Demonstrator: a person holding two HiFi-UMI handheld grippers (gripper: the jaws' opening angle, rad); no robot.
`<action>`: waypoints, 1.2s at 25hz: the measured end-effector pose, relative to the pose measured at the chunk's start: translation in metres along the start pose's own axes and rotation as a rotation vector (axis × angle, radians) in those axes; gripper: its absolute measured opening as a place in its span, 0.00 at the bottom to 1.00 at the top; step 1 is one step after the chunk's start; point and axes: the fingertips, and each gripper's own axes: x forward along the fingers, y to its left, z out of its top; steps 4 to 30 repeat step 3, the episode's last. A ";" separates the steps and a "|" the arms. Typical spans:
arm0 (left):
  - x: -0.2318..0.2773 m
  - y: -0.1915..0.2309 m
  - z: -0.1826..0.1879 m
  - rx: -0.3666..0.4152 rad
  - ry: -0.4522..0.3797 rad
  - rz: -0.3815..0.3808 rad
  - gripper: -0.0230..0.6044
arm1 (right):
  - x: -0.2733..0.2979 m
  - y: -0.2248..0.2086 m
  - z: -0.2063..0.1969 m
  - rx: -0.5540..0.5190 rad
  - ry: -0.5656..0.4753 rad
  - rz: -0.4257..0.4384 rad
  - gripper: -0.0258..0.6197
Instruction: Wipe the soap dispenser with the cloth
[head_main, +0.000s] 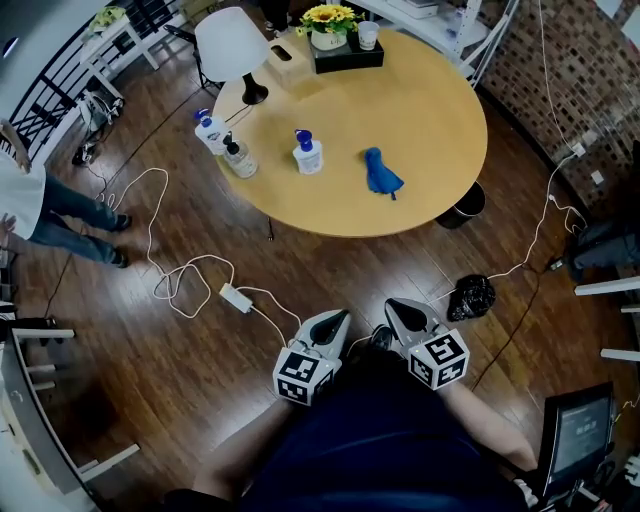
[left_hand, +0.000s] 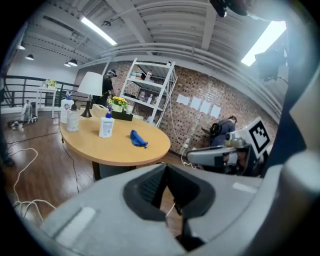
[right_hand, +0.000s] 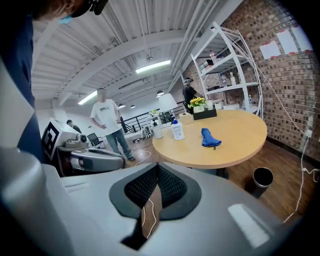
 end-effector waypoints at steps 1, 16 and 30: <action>0.000 0.000 0.000 0.002 0.000 -0.002 0.04 | -0.001 0.001 0.001 -0.002 -0.001 -0.002 0.05; -0.001 -0.001 0.001 0.006 0.000 -0.005 0.04 | -0.002 0.001 0.002 -0.006 -0.004 -0.007 0.06; -0.001 -0.001 0.001 0.006 0.000 -0.005 0.04 | -0.002 0.001 0.002 -0.006 -0.004 -0.007 0.06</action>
